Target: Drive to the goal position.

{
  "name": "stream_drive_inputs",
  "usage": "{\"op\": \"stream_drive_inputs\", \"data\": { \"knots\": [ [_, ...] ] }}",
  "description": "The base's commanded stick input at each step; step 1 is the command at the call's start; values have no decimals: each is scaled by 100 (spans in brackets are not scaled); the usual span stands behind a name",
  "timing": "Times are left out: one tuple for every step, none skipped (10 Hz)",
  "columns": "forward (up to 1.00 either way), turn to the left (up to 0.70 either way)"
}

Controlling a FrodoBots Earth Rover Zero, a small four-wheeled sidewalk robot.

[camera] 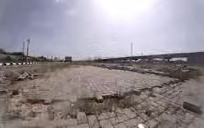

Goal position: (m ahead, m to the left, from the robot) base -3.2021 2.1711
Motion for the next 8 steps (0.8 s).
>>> {"op": "stream_drive_inputs", "data": {
  "knots": [
    [18,0],
    [2,0],
    [0,0],
    [0,0],
    [-50,0],
    [-98,0],
    [-98,0],
    [-98,0]
  ]
}}
